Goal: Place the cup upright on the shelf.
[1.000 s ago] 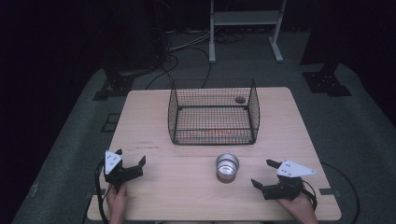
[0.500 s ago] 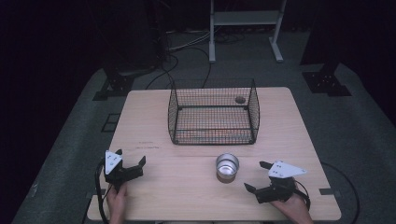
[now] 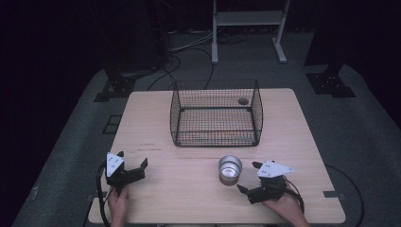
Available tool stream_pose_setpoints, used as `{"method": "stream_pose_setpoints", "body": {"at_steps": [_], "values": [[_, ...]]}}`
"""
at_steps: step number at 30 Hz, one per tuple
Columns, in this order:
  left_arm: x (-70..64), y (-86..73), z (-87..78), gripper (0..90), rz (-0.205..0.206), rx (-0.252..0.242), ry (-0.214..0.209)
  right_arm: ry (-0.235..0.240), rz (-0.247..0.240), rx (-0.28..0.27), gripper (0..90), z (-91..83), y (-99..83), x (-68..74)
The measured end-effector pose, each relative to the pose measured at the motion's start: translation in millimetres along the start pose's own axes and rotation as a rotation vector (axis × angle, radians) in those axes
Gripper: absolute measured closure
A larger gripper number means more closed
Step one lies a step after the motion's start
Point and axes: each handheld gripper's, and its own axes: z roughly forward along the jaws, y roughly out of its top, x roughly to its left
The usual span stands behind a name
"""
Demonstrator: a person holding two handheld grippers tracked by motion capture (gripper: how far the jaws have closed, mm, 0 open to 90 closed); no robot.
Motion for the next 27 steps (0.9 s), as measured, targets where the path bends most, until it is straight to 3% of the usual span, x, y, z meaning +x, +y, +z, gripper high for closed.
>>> {"method": "stream_pose_setpoints", "body": {"at_steps": [14, 27], "values": [[-0.6, 0.0, -0.1, 0.0, 0.003, 0.0, 0.002, 0.057, 0.063, 0.02, 3.0, 18.9, 7.7, -5.6], [-0.5, 0.0, -0.1, 0.0, 0.003, -0.001, 0.002, 0.063, 0.045, 0.049, 2.9, 33.2, 17.4, -3.8]]}}
